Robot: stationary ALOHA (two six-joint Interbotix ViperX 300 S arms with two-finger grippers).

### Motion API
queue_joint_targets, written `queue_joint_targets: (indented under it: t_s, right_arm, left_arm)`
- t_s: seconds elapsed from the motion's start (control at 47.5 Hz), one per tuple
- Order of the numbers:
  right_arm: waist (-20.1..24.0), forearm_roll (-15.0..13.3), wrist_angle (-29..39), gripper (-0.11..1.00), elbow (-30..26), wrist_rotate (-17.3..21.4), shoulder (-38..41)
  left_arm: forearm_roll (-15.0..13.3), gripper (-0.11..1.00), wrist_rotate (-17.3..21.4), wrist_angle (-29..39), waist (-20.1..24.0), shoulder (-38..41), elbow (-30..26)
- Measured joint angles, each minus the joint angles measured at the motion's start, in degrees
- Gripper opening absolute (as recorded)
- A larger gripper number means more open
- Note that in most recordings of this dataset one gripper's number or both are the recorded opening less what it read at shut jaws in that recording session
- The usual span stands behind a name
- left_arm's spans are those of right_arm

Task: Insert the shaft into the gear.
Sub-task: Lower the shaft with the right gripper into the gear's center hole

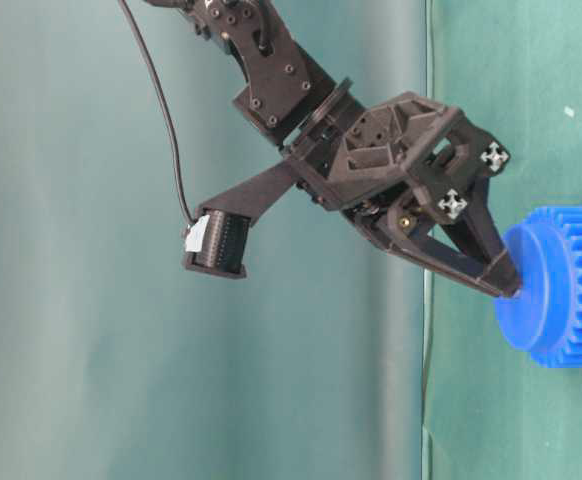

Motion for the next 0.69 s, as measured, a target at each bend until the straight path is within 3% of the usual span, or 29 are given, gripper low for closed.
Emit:
queue_joint_targets:
  t_s: [0.379,0.568,0.694]
  right_arm:
    - [0.0,0.1,-0.4,0.19,0.0,0.3,0.0]
    - [-0.2,0.7,-0.8,0.74,0.0,0.4,0.1]
    - [-0.2,1.0,-1.7,0.96,0.0,0.2,0.1]
  left_arm:
    - [0.0,0.00,0.0,0.0,0.0,-0.1,0.0]
    - [0.0,0.00,0.0,0.0,0.0,-0.1,0.0]
    - [0.1,0.00,0.0,0.2,0.0,-0.1,0.0]
